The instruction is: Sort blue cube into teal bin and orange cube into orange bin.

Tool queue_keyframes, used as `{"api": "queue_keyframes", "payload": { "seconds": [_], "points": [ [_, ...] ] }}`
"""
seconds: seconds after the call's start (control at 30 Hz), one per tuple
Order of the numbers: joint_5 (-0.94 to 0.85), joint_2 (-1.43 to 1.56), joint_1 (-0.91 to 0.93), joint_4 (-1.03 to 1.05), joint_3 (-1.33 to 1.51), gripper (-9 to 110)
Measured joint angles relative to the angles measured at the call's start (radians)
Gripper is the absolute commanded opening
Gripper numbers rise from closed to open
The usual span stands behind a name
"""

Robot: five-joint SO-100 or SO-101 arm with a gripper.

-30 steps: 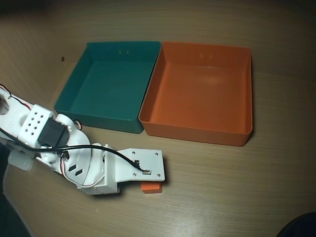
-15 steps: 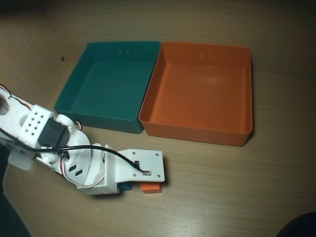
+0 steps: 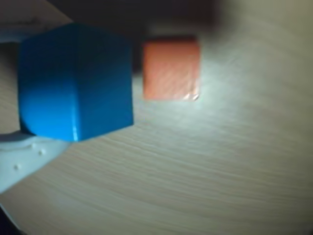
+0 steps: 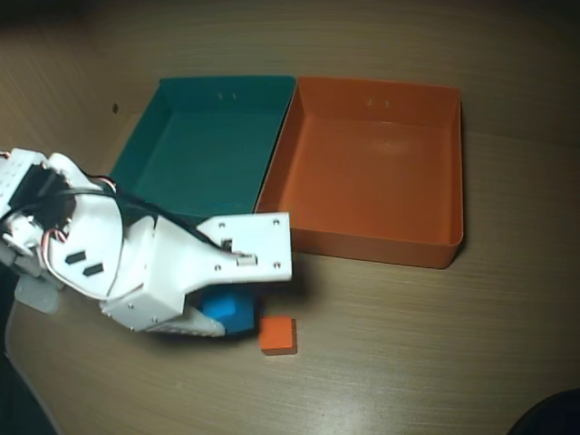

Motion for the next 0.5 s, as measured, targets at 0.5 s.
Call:
{"api": "queue_keyframes", "payload": {
  "seconds": [0.5],
  "points": [
    [0.000,0.377,-0.324,0.000,0.204,-6]
  ]
}}
